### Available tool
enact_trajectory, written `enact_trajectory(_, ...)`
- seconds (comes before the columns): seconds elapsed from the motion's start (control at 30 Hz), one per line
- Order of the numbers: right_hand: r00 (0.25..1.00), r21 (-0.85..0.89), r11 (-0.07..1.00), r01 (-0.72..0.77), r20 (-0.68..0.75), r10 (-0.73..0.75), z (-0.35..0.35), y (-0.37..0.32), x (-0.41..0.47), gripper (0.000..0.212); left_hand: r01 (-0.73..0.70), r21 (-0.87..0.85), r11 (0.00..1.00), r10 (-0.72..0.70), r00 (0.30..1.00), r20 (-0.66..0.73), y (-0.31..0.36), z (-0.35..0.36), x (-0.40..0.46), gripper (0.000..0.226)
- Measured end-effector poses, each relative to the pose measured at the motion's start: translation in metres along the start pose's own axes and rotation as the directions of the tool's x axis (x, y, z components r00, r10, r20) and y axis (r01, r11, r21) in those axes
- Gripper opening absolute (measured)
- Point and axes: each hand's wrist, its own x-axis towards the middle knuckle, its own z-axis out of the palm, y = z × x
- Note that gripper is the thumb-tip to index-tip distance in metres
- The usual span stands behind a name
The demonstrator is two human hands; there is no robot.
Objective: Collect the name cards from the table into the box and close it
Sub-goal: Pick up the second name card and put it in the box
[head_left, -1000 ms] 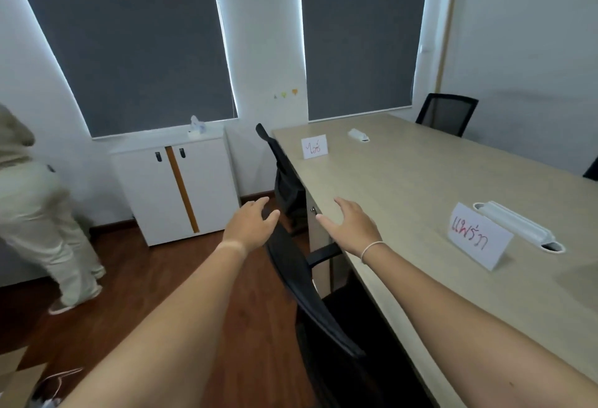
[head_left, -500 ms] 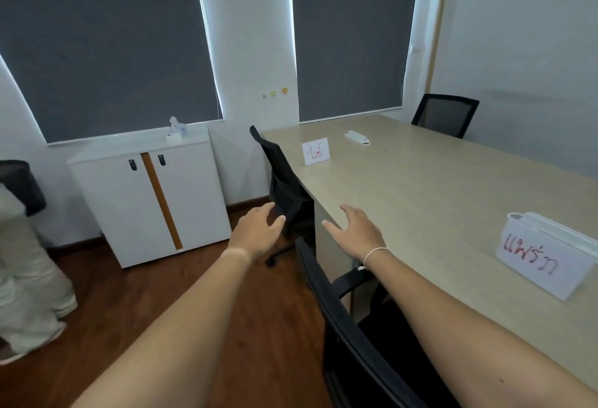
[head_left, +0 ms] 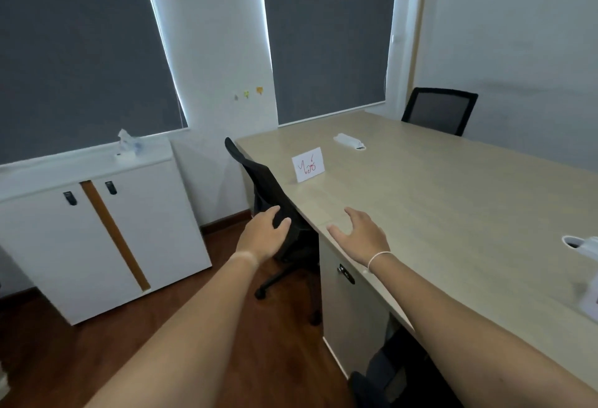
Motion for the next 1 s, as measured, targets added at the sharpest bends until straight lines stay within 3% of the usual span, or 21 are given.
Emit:
enact_trajectory(0.2, 0.986, -0.033, 0.987, -0.160, -0.045, 0.159, 0.056, 0.004, 0.087, 0.069, -0.074, -0.078, 0.994, 0.084, 0.989, 0.122, -0.040, 0.016, 0.118, 0.057)
enact_trajectory(0.63, 0.936, -0.137, 0.926, -0.352, -0.043, 0.349, 0.136, 0.019, 0.227, 0.068, -0.006, -0.203, 0.979, 0.079, 0.932, 0.353, -0.082, 0.058, 0.306, 0.058)
enact_trajectory(0.77, 0.939, -0.193, 0.920, -0.341, -0.026, 0.343, 0.154, 0.045, 0.282, 0.070, 0.017, -0.211, 0.977, 0.060, 0.933, 0.355, -0.083, 0.083, 0.355, 0.059)
enact_trajectory(1.0, 0.964, -0.258, 0.935, -0.242, 0.049, 0.263, 0.177, 0.082, 0.380, 0.069, 0.214, -0.239, 0.947, -0.121, 0.928, 0.353, -0.070, 0.123, 0.441, 0.062)
